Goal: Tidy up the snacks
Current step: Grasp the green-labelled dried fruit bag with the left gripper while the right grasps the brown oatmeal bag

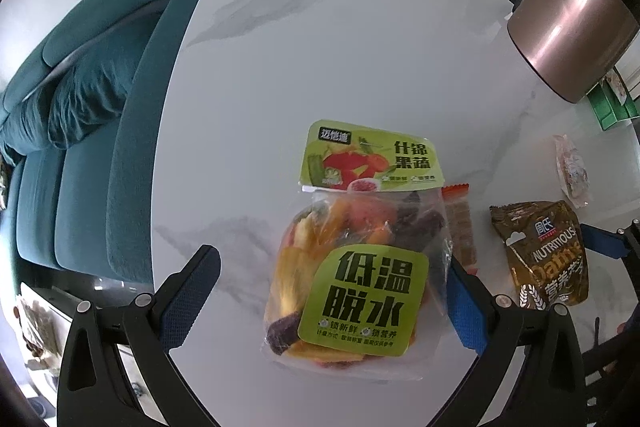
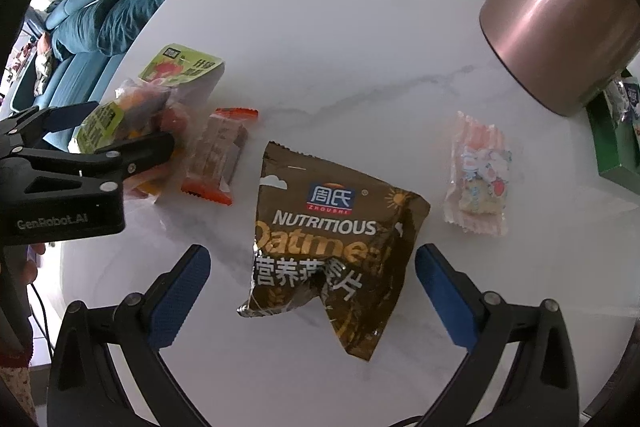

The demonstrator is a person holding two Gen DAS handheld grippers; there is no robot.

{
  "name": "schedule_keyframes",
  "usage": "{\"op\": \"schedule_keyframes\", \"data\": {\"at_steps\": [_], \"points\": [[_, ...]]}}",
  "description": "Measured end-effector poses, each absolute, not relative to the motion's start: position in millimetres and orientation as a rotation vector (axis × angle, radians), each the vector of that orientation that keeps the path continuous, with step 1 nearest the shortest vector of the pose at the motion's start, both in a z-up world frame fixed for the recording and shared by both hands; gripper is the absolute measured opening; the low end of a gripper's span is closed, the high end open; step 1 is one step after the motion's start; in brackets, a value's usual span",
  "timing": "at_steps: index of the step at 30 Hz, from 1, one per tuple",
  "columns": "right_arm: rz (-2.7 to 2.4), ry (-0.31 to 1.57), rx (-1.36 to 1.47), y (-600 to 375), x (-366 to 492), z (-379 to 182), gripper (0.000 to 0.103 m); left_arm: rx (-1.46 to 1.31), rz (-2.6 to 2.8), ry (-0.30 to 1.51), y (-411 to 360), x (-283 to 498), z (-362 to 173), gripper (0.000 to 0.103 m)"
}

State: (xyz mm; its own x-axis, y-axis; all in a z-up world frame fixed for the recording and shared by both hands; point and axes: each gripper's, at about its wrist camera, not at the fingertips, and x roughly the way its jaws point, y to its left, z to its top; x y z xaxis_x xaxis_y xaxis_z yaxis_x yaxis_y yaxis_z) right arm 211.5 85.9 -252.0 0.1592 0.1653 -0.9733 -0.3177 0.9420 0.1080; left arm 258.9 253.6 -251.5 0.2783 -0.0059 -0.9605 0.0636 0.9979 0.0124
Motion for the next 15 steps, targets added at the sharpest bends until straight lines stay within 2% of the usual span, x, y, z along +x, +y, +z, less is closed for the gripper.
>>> {"op": "schedule_keyframes", "data": {"at_steps": [7,15], "points": [[0.329,1.378,-0.118,85.8,210.7,-257.5,0.103,0.006,-0.06,1.309,264.4,261.8,-257.4,0.101],[0.302,1.366,-0.131,91.1,213.7,-263.1,0.103,0.095,-0.071,1.307,253.7,264.8,-262.3,0.1]]}}
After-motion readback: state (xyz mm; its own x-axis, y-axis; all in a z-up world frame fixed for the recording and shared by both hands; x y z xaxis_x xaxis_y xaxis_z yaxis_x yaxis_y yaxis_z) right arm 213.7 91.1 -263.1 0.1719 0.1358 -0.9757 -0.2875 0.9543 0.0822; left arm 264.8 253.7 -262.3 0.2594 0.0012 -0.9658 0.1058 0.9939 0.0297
